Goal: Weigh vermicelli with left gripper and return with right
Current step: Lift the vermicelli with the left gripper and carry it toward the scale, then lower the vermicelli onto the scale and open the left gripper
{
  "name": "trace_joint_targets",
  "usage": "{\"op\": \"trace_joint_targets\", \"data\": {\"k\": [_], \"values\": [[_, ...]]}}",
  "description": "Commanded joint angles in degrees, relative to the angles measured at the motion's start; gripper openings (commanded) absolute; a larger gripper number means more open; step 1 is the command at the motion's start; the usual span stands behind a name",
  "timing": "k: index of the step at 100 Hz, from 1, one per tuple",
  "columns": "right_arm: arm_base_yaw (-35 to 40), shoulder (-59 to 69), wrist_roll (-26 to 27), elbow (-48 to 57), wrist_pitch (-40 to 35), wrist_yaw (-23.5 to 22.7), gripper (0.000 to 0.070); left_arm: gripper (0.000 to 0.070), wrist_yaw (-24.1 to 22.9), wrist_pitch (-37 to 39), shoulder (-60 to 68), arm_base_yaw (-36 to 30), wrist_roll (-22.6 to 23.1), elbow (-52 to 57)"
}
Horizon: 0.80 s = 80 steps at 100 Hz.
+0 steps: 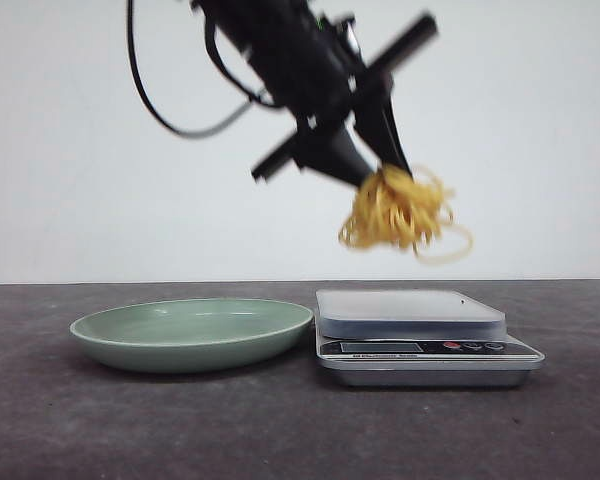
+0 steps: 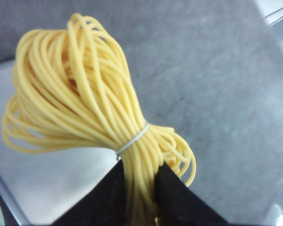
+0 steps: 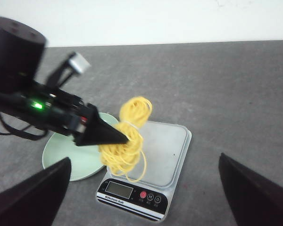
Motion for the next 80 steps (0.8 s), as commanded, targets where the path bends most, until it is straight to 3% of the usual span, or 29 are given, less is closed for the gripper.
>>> {"op": "trace_joint_targets", "data": {"k": [1,17,38,44,55,59,80], "values": [[0.2,0.35,-0.68,1.11,-0.09,0.02,0.0633,0.0003,0.98,1.46,2.67,-0.35,0.35,0.94],[0.2,0.35,-1.18,1.11,-0.7,0.04,0.0633,0.0003,4.42,3.04,7.23,0.42,0.15,0.94],[0.2,0.35,-1.31,1.11,-1.49,0.0,0.0633,0.001,4.46,2.6,10.16,0.59,0.44,0.94],[0.2,0.35,-1.36,1.11,-1.97,0.0,0.0633,0.0097,4.24,2.86,10.16,0.59,1.25,0.94],[0.2,0.35,-1.77,1.11,-2.36,0.0,0.0633,0.0413,4.28,3.04,9.9,0.92,1.42,1.44],[0.2,0.35,-1.79,1.11,-2.36,0.0,0.0633,0.0488,4.28,2.54,9.68,1.16,1.44,1.84],[0.2,0.35,-1.95,1.11,-2.78,0.0,0.0634,0.0469,3.8,-3.72,6.56,2.25,5.42,6.54]]}}
